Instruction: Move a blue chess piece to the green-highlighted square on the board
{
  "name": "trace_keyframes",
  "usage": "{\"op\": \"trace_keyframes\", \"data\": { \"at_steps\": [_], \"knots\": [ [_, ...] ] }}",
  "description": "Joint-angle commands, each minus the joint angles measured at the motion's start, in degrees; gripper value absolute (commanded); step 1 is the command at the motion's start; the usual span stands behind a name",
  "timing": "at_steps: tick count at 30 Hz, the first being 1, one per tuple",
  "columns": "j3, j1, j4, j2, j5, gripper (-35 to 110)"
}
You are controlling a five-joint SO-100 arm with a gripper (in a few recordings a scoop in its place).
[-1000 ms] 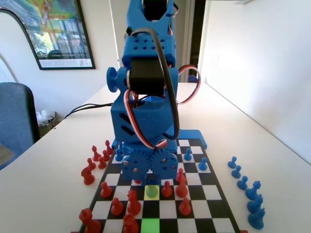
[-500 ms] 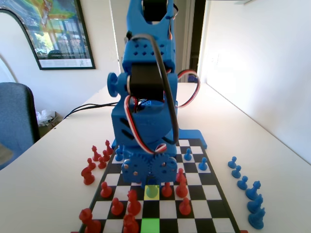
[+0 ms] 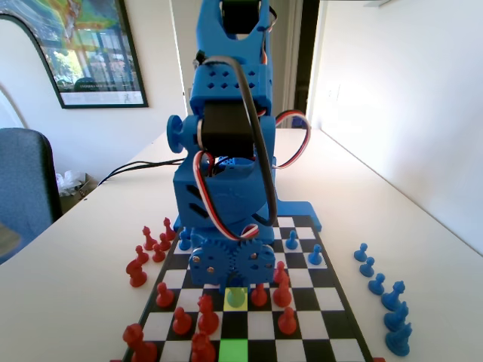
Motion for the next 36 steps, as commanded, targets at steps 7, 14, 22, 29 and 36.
{"op": "trace_keyframes", "data": {
  "at_steps": [7,14,22,29,36],
  "knots": [
    [-3.6,0.88,0.09,2.29,-0.7,10],
    [-2.02,0.88,-1.23,2.29,-1.76,1],
    [-1.67,0.88,-1.41,2.29,-1.67,1],
    [-10.11,0.26,10.55,2.55,-0.09,1],
    [-18.63,-0.97,13.54,1.58,3.69,1]
  ]
}}
